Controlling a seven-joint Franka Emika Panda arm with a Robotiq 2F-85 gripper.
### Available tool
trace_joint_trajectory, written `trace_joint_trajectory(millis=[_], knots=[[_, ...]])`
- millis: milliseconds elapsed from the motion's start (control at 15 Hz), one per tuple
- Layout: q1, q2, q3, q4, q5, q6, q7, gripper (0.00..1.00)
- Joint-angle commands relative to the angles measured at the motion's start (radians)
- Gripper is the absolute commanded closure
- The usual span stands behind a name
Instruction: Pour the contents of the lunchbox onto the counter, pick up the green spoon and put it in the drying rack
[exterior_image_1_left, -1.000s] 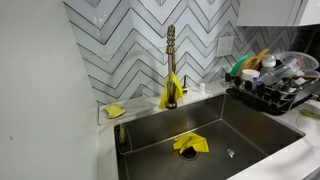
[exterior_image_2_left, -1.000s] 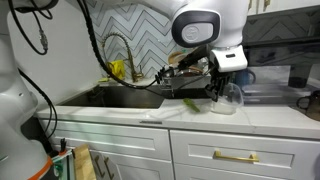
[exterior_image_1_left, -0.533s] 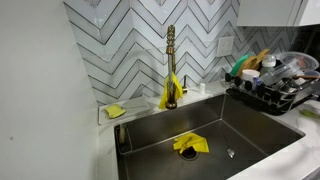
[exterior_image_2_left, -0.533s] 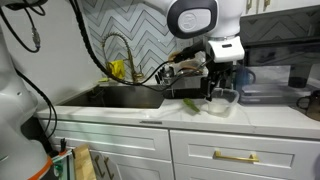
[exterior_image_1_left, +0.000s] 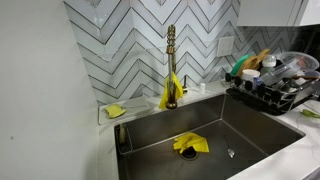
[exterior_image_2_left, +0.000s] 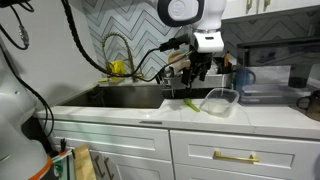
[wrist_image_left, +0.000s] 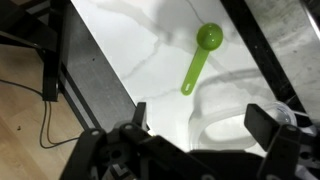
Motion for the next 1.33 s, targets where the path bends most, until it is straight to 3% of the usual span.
trace_joint_trajectory(millis=[0, 333, 933, 1267], knots=[[-0.001, 0.002, -0.002, 0.004, 0.0, -0.003, 0.0, 0.0], [0.01, 0.058, 0.013, 0.037, 0.044, -0.027, 0.004, 0.0], [0.042, 0.234, 0.041, 0.117, 0.042, -0.033, 0.149, 0.0], [0.03, 0.31, 0.053, 0.179, 0.098, -0.089, 0.141, 0.0]])
